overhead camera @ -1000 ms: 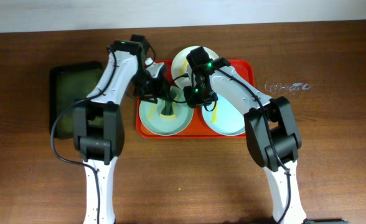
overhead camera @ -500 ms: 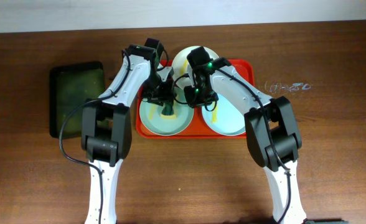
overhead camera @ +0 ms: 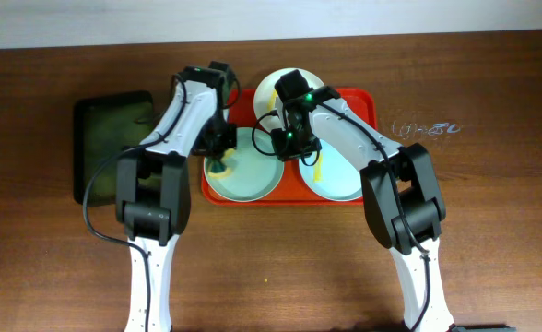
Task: Clean dirty plates on tray and stack at the side
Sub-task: 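Scrub the pale green plate with the sponge in the left gripper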
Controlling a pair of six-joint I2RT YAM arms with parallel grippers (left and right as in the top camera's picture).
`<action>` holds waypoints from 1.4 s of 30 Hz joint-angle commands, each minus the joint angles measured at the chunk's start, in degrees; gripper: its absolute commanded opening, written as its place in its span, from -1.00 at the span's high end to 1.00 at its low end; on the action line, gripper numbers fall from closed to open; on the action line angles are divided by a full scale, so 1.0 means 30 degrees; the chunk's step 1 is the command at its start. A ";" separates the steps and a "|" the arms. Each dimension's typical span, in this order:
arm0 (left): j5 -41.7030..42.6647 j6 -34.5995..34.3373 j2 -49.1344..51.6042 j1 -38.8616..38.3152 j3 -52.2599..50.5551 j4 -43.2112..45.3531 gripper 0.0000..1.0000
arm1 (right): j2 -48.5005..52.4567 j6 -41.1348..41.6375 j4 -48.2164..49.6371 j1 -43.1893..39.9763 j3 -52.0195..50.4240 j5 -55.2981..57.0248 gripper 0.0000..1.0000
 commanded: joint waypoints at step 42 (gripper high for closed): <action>0.3694 -0.0306 0.0219 -0.0678 0.0452 0.1880 1.00 | 0.0299 -0.0124 -0.0007 0.0058 0.0058 0.0255 0.47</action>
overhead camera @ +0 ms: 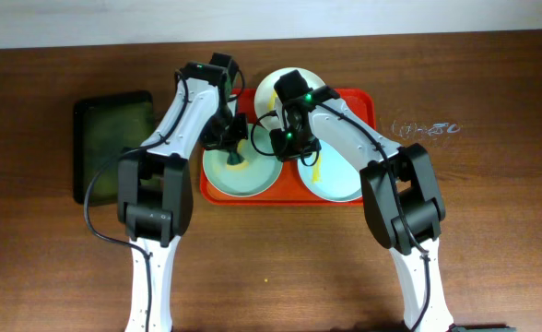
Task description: Clean dirty plates on tray and stack at the side
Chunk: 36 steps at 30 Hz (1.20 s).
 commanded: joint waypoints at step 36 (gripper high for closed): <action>-1.0950 -0.5887 -0.7519 0.7067 0.0561 -0.6499 1.00 | -0.6237 -0.4146 0.1297 0.6266 0.1362 2.2476 0.92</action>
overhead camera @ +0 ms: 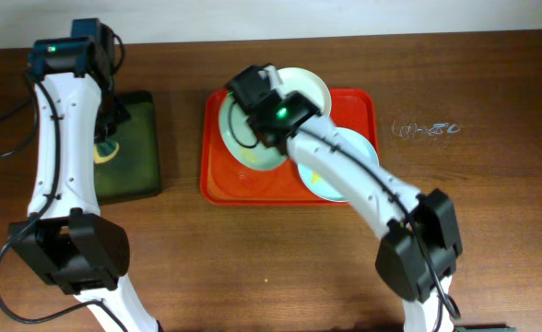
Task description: Clean dirty plates on tray and stack at the side
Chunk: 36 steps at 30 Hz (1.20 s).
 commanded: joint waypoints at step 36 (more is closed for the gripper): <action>-0.0495 -0.0255 0.0095 0.0612 -0.0066 -0.0197 1.00 | -0.1195 -0.4809 0.1217 0.0954 -0.0867 -0.4699 0.92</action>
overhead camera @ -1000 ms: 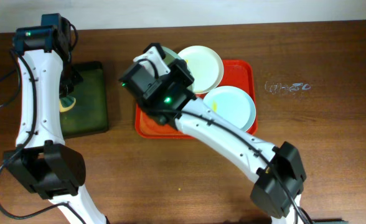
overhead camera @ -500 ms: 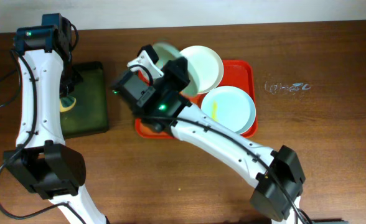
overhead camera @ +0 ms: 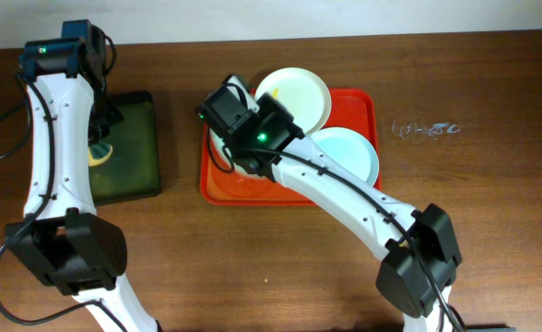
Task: Clean dirty plates on tray and stack at the side
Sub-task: 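Lift the pale green plate with the right gripper and place it right of the tray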
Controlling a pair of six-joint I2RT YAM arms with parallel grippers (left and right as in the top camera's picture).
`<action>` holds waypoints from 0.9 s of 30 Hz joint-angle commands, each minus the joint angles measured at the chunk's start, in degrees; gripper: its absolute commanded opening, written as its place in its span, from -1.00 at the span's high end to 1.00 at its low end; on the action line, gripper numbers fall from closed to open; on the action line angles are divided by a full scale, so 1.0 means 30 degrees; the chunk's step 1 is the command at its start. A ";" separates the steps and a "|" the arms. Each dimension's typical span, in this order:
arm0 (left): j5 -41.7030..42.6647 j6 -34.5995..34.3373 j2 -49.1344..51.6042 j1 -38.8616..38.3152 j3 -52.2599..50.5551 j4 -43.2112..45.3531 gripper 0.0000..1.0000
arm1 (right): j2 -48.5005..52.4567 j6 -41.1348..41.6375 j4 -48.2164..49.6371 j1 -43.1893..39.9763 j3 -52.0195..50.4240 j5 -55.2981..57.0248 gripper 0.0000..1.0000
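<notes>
On the red tray (overhead camera: 365,103) a cream plate (overhead camera: 299,92) leans over the back rim and a pale blue plate (overhead camera: 349,155) lies at the right. My right gripper (overhead camera: 233,153) is at the tray's left end, shut on a pale green plate (overhead camera: 218,148). The arm hides most of that plate, and only slivers of its rim show. My left gripper (overhead camera: 100,138) hangs over the dark bin (overhead camera: 135,148) at the far left, shut on a yellow sponge (overhead camera: 98,154).
The dark bin stands left of the red tray with a strip of bare wood between them. Faint chalk marks (overhead camera: 425,129) lie on the table to the right of the tray. The table's back edge runs just behind both.
My right gripper has moved left and forward with the green plate, from the tray's back left to its left end. The left gripper still holds the sponge over the dark bin.
At first my left gripper pressed the sponge on the green plate at the tray's left while the right gripper stood at its rim. Then the sponge sat further back on that plate. After that the left arm was over the dark bin and the right gripper held the plate.
</notes>
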 commanded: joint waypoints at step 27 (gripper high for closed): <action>-0.0335 -0.0255 0.0095 0.0015 -0.0058 0.0117 1.00 | 0.2193 0.5370 0.0976 -2.1609 -0.2237 -1.6946 0.92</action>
